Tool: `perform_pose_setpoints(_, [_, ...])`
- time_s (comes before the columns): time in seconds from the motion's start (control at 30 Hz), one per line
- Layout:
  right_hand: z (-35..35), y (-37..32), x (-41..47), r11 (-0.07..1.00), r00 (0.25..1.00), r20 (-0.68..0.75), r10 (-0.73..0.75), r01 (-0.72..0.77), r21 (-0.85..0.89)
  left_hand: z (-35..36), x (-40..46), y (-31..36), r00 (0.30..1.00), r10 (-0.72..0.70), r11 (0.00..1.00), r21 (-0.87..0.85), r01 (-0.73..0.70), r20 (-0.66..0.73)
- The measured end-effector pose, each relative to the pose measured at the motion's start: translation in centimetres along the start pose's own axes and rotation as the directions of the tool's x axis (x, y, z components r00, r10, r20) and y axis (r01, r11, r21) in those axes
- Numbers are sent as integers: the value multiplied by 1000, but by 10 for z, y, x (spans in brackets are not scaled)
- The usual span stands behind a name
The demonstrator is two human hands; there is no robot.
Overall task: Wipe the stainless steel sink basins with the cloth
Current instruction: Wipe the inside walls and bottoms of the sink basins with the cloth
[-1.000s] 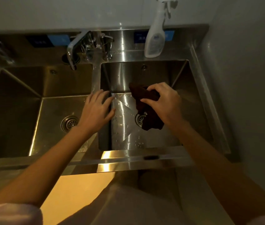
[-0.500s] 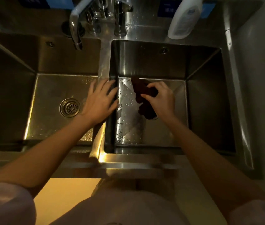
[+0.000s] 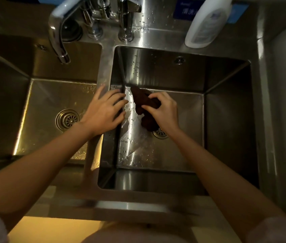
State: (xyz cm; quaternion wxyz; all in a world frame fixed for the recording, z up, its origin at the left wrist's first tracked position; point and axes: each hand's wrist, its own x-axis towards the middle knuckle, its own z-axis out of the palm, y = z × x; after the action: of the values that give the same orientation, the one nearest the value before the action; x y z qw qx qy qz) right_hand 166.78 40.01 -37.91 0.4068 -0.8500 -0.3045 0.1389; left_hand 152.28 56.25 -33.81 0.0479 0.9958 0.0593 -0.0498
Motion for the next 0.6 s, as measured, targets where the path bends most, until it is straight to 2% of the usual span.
perform_pose_setpoints(0.3, [33,30,52,994,999,28,17,-19,103,10,5,-5,996,89,996,17,-89,30])
perform_pose_setpoints(0.47, [51,59,63,996,999,47,17,-21,88,16,7,-6,997,76,997,-3,-76,12])
perform_pose_setpoints(0.6, [69,86,59,999,994,103,24,-28,43,21,5,-4,993,119,993,-20,-120,-25])
